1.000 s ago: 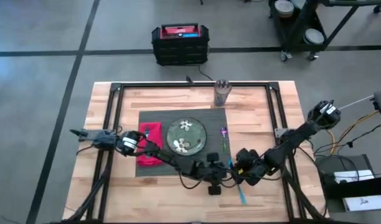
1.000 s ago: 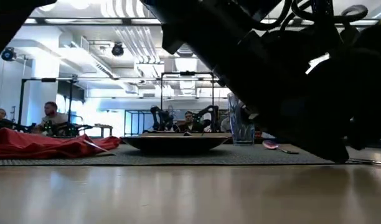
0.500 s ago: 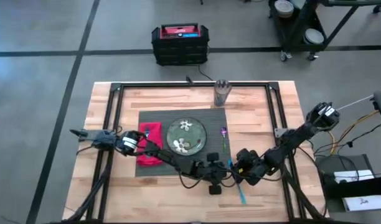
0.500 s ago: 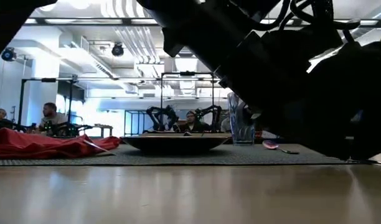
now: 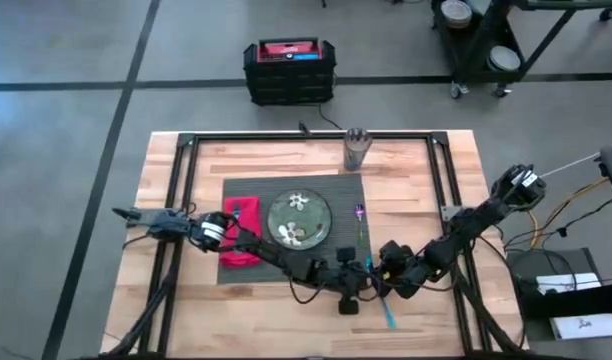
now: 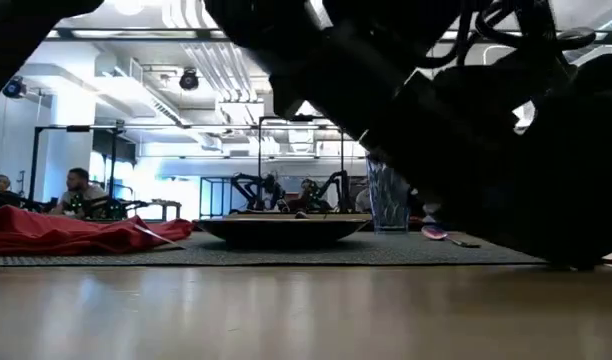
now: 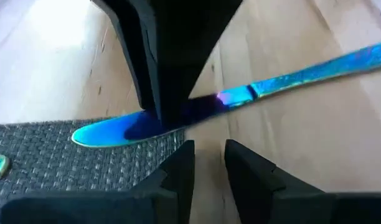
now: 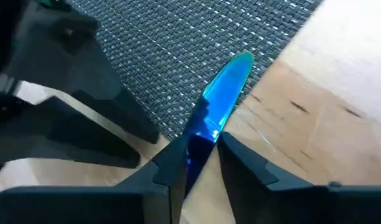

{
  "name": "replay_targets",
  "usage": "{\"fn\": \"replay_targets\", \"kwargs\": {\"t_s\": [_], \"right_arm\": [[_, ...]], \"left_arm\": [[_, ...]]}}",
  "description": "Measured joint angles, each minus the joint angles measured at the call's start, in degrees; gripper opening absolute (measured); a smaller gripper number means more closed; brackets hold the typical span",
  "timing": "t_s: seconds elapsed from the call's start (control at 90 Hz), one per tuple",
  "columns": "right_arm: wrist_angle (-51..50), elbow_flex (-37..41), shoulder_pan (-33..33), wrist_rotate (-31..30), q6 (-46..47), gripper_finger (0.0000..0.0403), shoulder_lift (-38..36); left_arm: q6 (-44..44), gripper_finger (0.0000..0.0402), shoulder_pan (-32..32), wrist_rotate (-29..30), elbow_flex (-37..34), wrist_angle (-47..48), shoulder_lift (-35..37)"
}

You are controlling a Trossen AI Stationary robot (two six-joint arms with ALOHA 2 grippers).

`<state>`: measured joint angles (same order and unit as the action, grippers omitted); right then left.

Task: Set table place
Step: Put the blue table knife on the gray table mat to the left of the blue spoon

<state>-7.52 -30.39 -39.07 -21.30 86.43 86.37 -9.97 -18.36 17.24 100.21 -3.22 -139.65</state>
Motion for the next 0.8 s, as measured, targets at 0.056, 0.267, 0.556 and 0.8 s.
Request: {"fn": "replay_targets", "kwargs": {"t_s": [0.056,0.267,0.556,0.8], "right_arm": [[0.2,0.0,0.0,0.2,0.0,0.0102,0.0],[2.6,0.2,0.0,1.2,-0.1,0.0119,0.0],[6.1,0.1,-0.1,0.7,-0.8,0.0097,3.0],[9.0,0.2,-0.6,-2.4,-1.0,0.0079,4.8]], "left_arm": [[-0.6,0.0077,0.0,0.2,0.1,-0.3,-0.4],[-1.5,0.0077,0.7,-0.1,0.1,-1.9,-0.9],[-1.1,0.0077,1.8,-1.4,-0.1,-3.0,-1.5],[-1.3,0.0077,1.9,-1.8,-0.1,-3.9,-4.0]]}}
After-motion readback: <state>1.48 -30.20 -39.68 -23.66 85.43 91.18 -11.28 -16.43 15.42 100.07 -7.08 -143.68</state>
